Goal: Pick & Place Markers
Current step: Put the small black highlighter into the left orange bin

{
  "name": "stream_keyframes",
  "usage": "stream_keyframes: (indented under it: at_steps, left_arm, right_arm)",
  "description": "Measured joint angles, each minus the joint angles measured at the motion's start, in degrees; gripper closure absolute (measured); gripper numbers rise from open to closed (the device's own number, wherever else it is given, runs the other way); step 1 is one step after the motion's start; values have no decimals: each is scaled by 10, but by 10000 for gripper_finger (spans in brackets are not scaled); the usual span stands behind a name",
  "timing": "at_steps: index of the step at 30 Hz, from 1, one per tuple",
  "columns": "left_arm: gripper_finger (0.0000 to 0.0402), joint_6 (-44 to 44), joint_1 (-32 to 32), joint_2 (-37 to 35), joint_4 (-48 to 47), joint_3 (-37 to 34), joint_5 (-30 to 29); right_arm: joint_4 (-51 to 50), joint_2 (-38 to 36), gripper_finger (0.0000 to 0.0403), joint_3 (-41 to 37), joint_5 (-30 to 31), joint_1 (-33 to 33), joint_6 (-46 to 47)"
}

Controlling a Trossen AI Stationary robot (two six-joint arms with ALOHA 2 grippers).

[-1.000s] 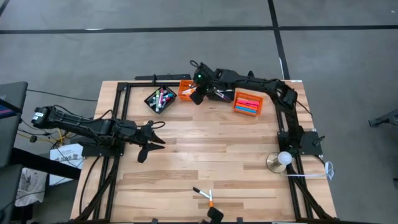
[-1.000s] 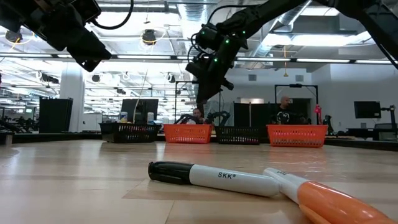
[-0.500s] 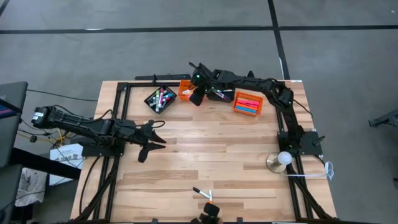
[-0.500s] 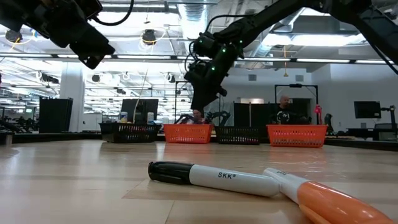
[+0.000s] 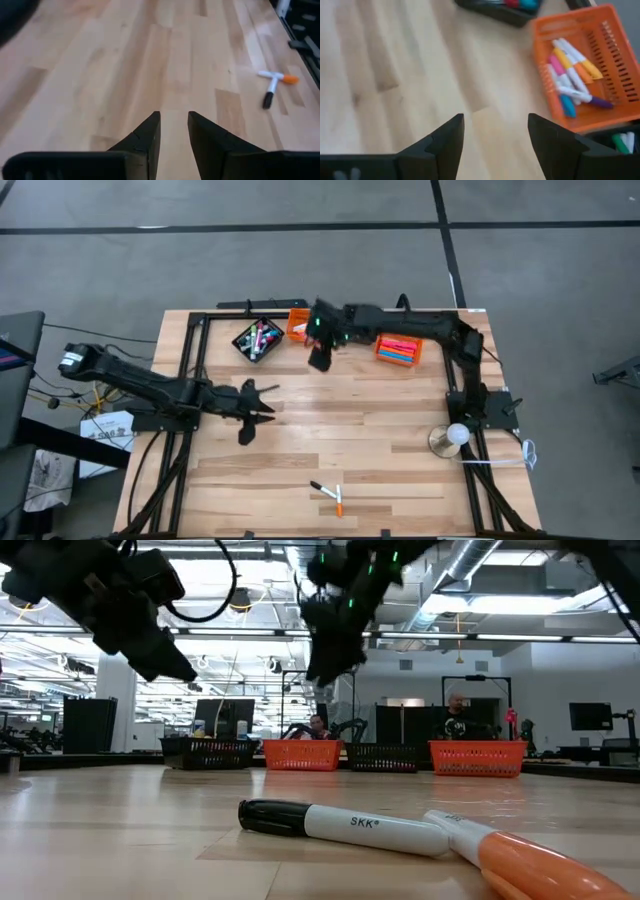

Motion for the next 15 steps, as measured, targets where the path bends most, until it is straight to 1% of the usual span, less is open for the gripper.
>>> stream_keyframes:
  at_steps: [2, 5, 8, 13, 15]
  left_arm:
    - [303, 3, -14, 38, 37, 0, 1]
    - [303, 17, -35, 93, 101, 0, 1]
    - [303, 23, -56, 140, 169, 0, 3]
    - [303, 46, -90, 203, 285, 0, 22]
    - [303, 66, -103, 227, 307, 12, 22]
  right_arm:
    - [-10, -22, 190, -12, 36, 41, 7]
    - [-11, -59, 190, -45, 139, 115, 36]
    - [-14, -96, 193, -84, 244, 193, 85]
    - [-8, -139, 195, -132, 344, 318, 185]
    - [-11, -146, 194, -148, 382, 362, 213]
